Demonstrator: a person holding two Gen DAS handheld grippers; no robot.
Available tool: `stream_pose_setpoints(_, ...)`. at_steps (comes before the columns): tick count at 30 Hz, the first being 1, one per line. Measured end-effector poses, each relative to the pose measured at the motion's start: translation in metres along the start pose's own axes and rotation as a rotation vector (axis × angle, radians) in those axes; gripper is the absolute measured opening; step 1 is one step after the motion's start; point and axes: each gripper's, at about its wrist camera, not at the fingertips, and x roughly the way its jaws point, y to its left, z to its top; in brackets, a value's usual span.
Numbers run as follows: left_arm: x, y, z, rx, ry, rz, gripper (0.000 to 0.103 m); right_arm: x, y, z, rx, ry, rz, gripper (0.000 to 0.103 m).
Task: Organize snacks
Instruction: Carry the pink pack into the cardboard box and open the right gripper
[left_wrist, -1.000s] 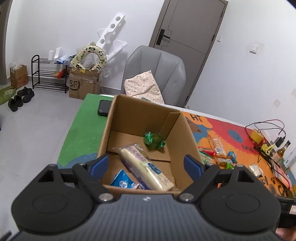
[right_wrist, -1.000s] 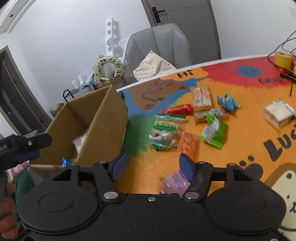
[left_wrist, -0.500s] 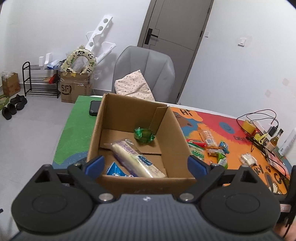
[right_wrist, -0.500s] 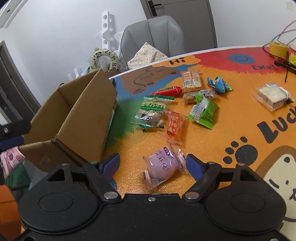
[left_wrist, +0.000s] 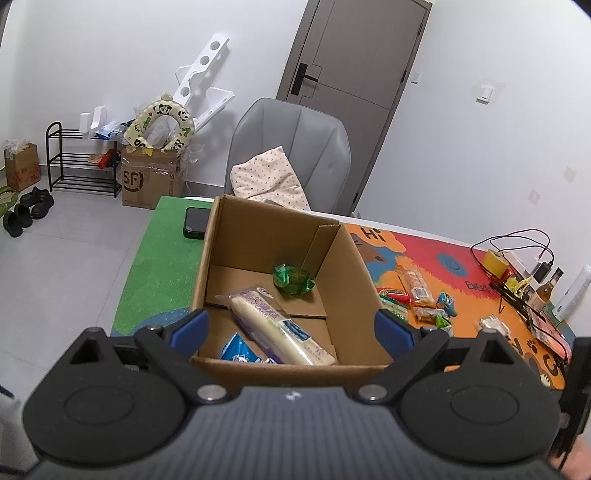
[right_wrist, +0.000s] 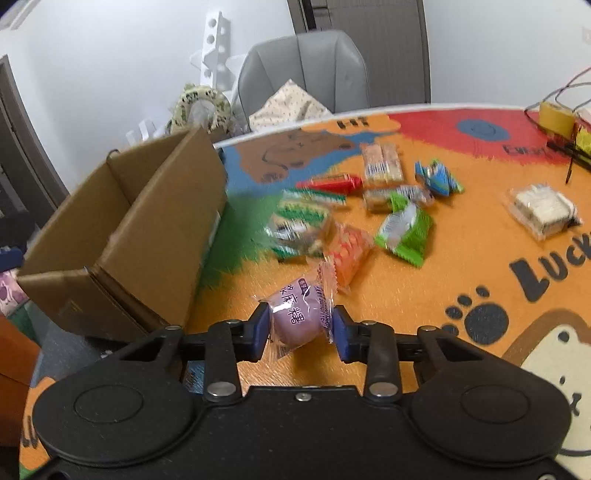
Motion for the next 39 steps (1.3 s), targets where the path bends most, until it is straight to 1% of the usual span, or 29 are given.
stream_pose_setpoints(7,0.0,0.0,0.005,0.002,-0.006,-0.002,0.096,-0.019,0.016,0.027,-0.02,-0.072,0.05,0.033)
stream_pose_setpoints(14,0.0,0.004,0.008,-0.004,-0.009,-0.005,0.096,-0.031,0.035,0.049,-0.043,-0.124,0.093,0.033)
stream_pose_setpoints(20,0.001,0.009,0.011,-0.016,-0.008,0.003,0.096,-0.032,0.056,0.065,-0.076,-0.145,0.149,0.033)
stream_pose_setpoints(24,0.0,0.015,0.011,-0.018,0.002,0.007,0.096,-0.027,0.071,0.071,-0.093,-0.144,0.186,0.034)
stream_pose_setpoints(25,0.001,0.016,0.012,-0.02,0.006,0.007,0.096,-0.026,0.074,0.073,-0.092,-0.145,0.203,0.035)
stream_pose_setpoints(27,0.001,0.019,0.012,-0.025,0.01,0.007,0.096,-0.025,0.078,0.076,-0.082,-0.142,0.254,0.044)
stream_pose_setpoints(28,0.0,0.02,0.012,-0.027,0.01,0.008,0.096,-0.025,0.079,0.077,-0.081,-0.148,0.264,0.049)
stream_pose_setpoints(31,-0.001,0.022,0.013,-0.029,0.008,0.012,0.096,-0.028,0.082,0.079,-0.097,-0.169,0.251,0.05)
stream_pose_setpoints(39,0.0,0.012,0.011,-0.023,0.014,0.003,0.096,-0.034,0.063,0.068,-0.061,-0.155,0.211,0.052)
